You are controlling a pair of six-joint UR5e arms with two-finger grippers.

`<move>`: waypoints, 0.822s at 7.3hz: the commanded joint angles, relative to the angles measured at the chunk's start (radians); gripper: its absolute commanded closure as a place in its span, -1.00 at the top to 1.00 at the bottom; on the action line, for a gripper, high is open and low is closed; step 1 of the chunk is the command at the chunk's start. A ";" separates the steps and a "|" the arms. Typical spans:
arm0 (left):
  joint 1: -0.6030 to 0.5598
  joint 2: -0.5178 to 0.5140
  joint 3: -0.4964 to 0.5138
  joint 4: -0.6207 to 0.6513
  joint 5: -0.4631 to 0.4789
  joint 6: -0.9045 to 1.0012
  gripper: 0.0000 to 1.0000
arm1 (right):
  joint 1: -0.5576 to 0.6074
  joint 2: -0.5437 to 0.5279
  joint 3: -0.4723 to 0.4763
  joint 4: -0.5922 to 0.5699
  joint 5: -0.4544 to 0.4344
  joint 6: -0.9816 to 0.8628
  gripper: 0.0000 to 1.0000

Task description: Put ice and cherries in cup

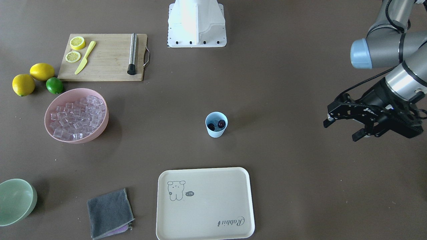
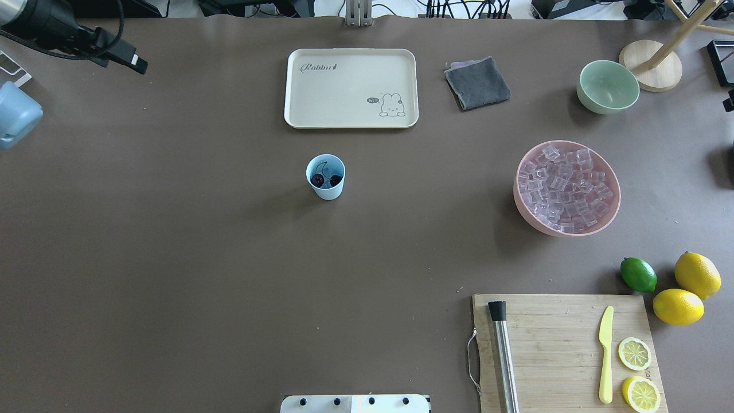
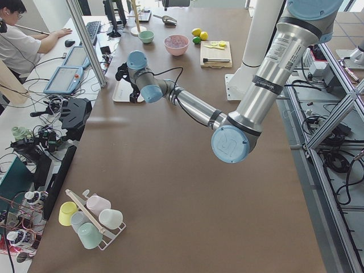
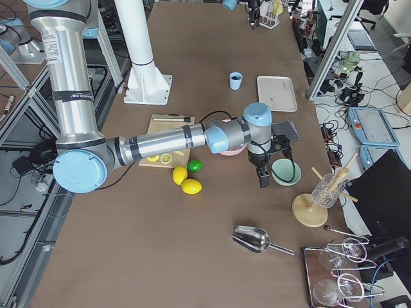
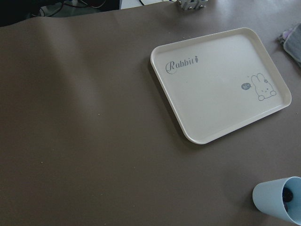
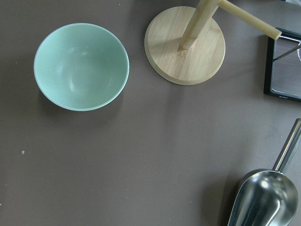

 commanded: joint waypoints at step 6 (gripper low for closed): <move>-0.208 0.109 0.120 0.288 0.203 0.273 0.96 | 0.000 -0.070 0.083 0.065 0.031 -0.018 1.00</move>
